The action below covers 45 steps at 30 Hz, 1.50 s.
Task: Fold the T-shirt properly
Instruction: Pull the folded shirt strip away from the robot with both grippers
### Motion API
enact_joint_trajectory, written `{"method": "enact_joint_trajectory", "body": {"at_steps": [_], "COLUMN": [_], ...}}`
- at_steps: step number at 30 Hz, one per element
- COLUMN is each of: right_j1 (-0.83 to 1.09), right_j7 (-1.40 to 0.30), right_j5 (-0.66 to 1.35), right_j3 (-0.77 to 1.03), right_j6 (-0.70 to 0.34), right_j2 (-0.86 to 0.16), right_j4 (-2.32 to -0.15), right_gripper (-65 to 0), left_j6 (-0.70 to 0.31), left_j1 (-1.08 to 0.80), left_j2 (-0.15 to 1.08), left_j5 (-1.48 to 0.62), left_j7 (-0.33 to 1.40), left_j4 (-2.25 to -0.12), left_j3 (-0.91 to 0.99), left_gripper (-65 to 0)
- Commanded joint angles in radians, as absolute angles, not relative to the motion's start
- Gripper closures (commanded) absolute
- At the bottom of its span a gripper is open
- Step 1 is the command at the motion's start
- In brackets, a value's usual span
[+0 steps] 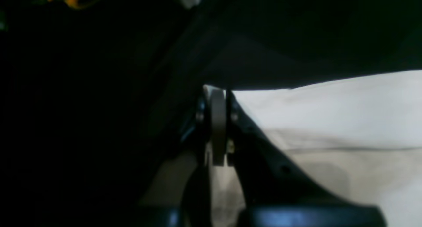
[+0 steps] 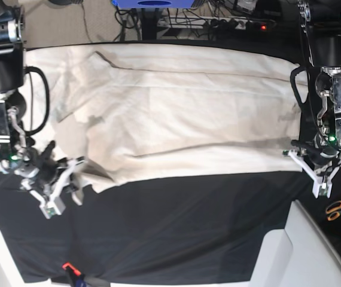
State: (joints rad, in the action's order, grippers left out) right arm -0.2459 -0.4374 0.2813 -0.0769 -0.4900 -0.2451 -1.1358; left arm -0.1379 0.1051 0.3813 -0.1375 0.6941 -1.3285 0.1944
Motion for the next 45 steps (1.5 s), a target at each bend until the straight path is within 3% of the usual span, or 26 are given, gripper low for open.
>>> {"method": "enact_joint_trajectory", "body": {"at_steps": [1,8,17,24,39,45], "right_j1": [-0.274,-0.254,-0.145,-0.047,0.094,0.117], "right_j7": [-0.41,-0.42,-0.553,-0.561,-0.619,-0.621], "right_j5": [0.292,0.292,0.292,0.294,0.294,0.294], "right_j3": [-0.071,-0.064,-0.035,-0.035,-0.033,0.051], "right_j6": [-0.487,-0.486,-0.449,-0.446,-0.444,-0.449], "right_j2": [-0.262,-0.266,-0.266,-0.266,-0.271,-0.288], "right_j4": [-1.152,-1.159,-1.349,-1.408,-1.537,-1.537], "right_gripper": [0.0,0.0,0.0,0.0,0.0,0.0], "left_j6": [-0.133,-0.133,-0.133,-0.133,-0.137,-0.137], "left_j1": [0.13,0.102,-0.027,-0.116,-0.193,-0.193], "left_j2": [0.398,0.398,0.357,0.357,0.418,0.466], "left_j5": [-0.134,-0.136,-0.137,-0.14,-0.142,-0.142], "left_j7": [0.673,0.673,0.61,0.608,0.613,0.61], "left_j4": [-1.342,-1.369,-1.457,-1.506,-1.567,-1.554], "left_j3": [0.2,0.193,0.194,0.197,0.191,0.188], "left_gripper": [0.0,0.0,0.0,0.0,0.0,0.0]}}
